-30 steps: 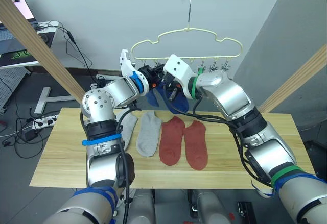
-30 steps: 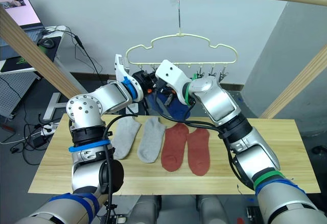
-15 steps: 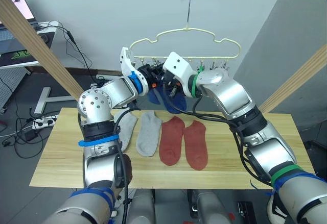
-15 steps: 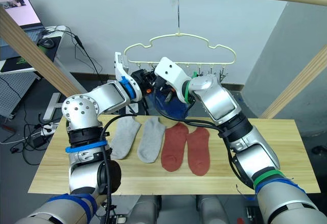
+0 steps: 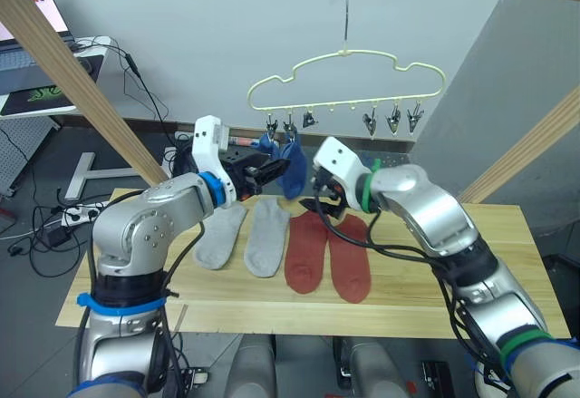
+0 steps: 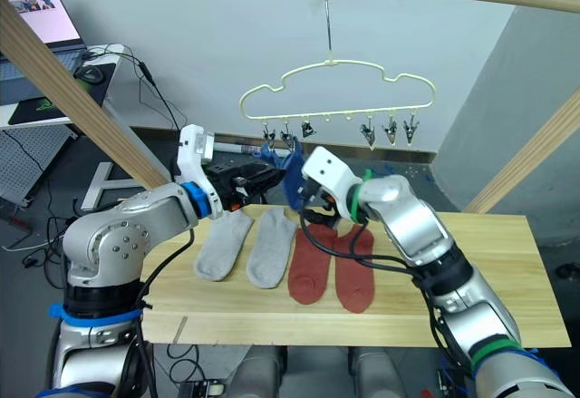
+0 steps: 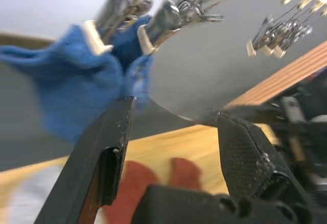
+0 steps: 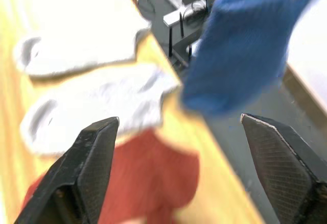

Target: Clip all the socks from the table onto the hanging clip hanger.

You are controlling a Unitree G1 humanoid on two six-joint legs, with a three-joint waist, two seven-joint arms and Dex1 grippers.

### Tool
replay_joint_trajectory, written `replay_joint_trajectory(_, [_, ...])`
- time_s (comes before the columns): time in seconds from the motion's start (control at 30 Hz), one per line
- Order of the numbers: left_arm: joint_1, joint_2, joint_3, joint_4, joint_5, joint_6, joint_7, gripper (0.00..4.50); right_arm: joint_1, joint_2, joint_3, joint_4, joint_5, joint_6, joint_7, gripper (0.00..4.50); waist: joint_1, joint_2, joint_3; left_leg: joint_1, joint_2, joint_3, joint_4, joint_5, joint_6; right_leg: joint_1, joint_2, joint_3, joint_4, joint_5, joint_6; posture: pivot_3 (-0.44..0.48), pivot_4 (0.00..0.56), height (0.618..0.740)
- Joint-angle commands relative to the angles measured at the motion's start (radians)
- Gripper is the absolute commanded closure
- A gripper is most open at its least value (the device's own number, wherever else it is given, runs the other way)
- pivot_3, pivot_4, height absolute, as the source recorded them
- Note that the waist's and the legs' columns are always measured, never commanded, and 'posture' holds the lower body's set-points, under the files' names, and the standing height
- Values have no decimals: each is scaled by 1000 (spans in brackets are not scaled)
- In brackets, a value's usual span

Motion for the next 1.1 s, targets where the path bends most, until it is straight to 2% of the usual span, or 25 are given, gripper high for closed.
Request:
replay_joint_trajectory(0.03, [60, -4, -43, -106, 110, -194, -33, 1640, 70, -83, -103, -189, 69, 55, 33, 515, 9, 0, 0, 0, 0, 0, 0, 0, 0, 0, 0, 0, 0, 0, 0, 141, 198, 740])
replay_joint_trajectory(0.2, [121, -50, -158, -126, 291, -396, -11, 1640, 157, -212, -309, -360, 210, 144, 94, 515, 16, 0, 0, 0, 0, 0, 0, 0, 1, 1, 0, 1, 0, 0, -1, 133, 203, 740])
replay_joint_trajectory(0.33, [111, -96, -240, -62, 416, -519, -2, 1640, 154, -300, -483, -423, 346, 238, 145, 515, 15, 0, 0, 0, 0, 1, 0, 1, 3, 1, 0, 1, -2, 1, -2, 102, 208, 740])
replay_joint_trajectory(0.43, [79, -148, -266, 8, 467, -582, 9, 1640, 132, -367, -562, -436, 423, 286, 161, 515, 14, 0, 0, 0, -1, 2, 0, 2, 4, 2, 0, 2, -4, 2, -3, 83, 212, 740])
replay_joint_trajectory(0.47, [66, -175, -267, 29, 473, -592, 18, 1640, 123, -384, -578, -437, 443, 301, 160, 515, 13, 0, 0, 0, -1, 2, 0, 2, 5, 2, 0, 3, -4, 2, -3, 75, 213, 740])
replay_joint_trajectory(0.57, [38, -246, -272, 78, 491, -617, 41, 1094, 104, -425, -602, -440, 488, 331, 147, 487, 10, 0, 0, 0, -1, 4, 0, 3, 6, 2, 1, 4, -6, 2, -4, 49, 218, 740])
replay_joint_trajectory(0.67, [12, -312, -266, 106, 517, -606, 93, 218, 92, -457, -614, -444, 522, 349, 131, 487, 9, 0, 0, 0, -1, 5, 0, 3, 6, 2, 1, 5, -7, 3, -3, 26, 226, 740])
replay_joint_trajectory(0.97, [-47, -432, -253, 222, 605, -655, 205, 218, 66, -509, -641, -463, 618, 395, 70, 487, -5, 0, 0, 0, -1, 5, 0, 2, 7, 2, 1, 6, -9, 3, -3, -22, 245, 740])
replay_joint_trajectory(1.07, [-59, -454, -250, 251, 603, -679, 199, 218, 64, -516, -649, -467, 644, 404, 48, 487, -13, 0, 0, -1, -1, 6, 0, 2, 7, 2, 1, 7, -9, 3, -2, -34, 245, 740])
replay_joint_trajectory(1.1, [-61, -459, -250, 255, 601, -683, 195, 394, 66, -519, -652, -470, 652, 408, 40, 487, -15, 0, 0, -1, -1, 6, 0, 2, 7, 2, 1, 7, -10, 3, -2, -39, 245, 740])
